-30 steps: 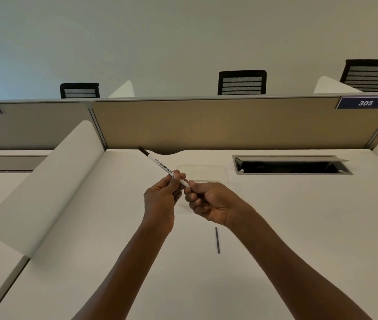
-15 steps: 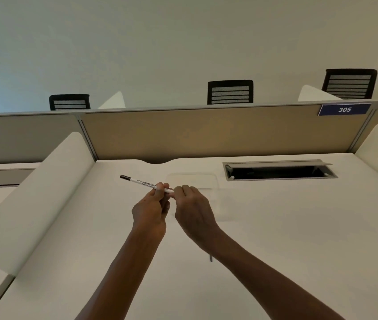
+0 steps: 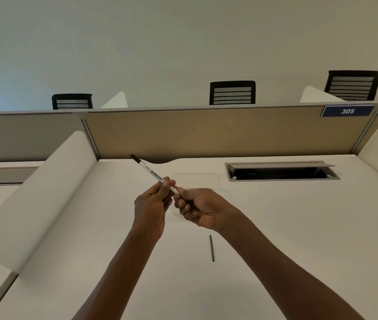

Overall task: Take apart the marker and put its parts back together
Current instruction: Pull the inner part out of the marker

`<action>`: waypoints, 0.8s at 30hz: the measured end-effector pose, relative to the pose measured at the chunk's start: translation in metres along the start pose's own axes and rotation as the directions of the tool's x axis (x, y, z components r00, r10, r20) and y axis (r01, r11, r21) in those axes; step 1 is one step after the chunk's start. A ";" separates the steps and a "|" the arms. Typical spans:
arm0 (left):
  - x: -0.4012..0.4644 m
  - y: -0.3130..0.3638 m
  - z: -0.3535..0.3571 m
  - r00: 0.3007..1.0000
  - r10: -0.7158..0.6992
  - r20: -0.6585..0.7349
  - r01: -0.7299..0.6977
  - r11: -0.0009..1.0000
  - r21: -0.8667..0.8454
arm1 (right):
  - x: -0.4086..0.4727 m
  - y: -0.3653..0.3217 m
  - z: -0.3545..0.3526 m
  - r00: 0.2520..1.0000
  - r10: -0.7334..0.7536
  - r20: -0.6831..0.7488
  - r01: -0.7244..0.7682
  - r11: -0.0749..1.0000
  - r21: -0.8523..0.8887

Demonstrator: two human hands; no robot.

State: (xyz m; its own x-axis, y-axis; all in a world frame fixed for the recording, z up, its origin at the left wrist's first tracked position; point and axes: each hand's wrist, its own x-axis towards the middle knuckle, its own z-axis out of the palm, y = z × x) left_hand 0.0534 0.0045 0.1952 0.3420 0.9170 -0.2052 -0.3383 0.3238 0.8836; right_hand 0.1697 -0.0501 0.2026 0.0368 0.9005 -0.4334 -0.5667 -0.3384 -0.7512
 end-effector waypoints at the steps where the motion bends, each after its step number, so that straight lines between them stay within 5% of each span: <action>1: -0.001 -0.001 0.002 1.000 0.011 -0.014 -0.011 1.000 0.016 | 0.001 0.001 0.002 0.997 -0.042 -0.060 0.038 0.997 -0.067; 5: -0.001 -0.007 0.008 0.996 0.019 -0.089 -0.016 0.999 0.036 | 0.003 0.007 0.009 0.910 -0.337 -0.241 0.177 0.842 -0.510; 7: 0.000 -0.008 0.011 0.991 -0.001 -0.133 0.004 1.000 0.023 | 0.007 0.014 0.011 0.773 -0.595 -0.218 0.177 0.533 -0.827; 10: 0.001 -0.008 0.018 0.983 -0.057 -0.177 0.050 0.998 -0.040 | 0.018 0.029 0.006 0.513 -0.851 0.117 0.050 -0.106 -0.993; 12: 0.001 -0.006 0.020 0.977 -0.093 -0.191 0.077 0.993 -0.088 | 0.025 0.035 -0.002 0.415 -0.850 0.324 -0.006 -0.359 -0.933; 14: 0.001 -0.005 0.019 0.975 -0.114 -0.192 0.094 0.990 -0.107 | 0.031 0.036 -0.011 0.376 -0.827 0.418 -0.012 -0.455 -0.890; 16: 0.002 -0.005 0.016 0.979 -0.107 -0.175 0.091 0.991 -0.100 | 0.029 0.032 -0.009 0.433 -0.850 0.301 0.093 -0.289 -0.953; 18: 0.004 -0.005 0.013 0.985 -0.086 -0.147 0.073 0.993 -0.096 | 0.021 0.019 -0.001 0.660 -0.751 0.004 0.254 0.218 -0.942; 20: 0.005 -0.003 0.009 0.993 -0.051 -0.107 0.042 0.995 -0.085 | 0.013 0.004 0.003 0.872 -0.446 -0.201 0.263 0.775 -0.575; 22: 0.004 -0.001 0.007 0.998 -0.015 -0.064 0.010 0.997 -0.082 | 0.007 -0.007 -0.002 0.964 -0.192 -0.184 0.147 0.962 -0.231; 24: 0.003 0.003 0.008 1.000 0.016 -0.026 -0.018 0.997 -0.074 | 0.001 -0.012 -0.006 0.993 -0.061 -0.101 0.052 0.995 -0.083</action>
State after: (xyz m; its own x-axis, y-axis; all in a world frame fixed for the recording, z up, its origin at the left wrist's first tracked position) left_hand 0.0603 0.0066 0.2000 0.3136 0.9279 -0.2014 -0.4087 0.3234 0.8535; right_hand 0.1820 -0.0468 0.2083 0.1540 0.8872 -0.4350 -0.4937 -0.3123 -0.8116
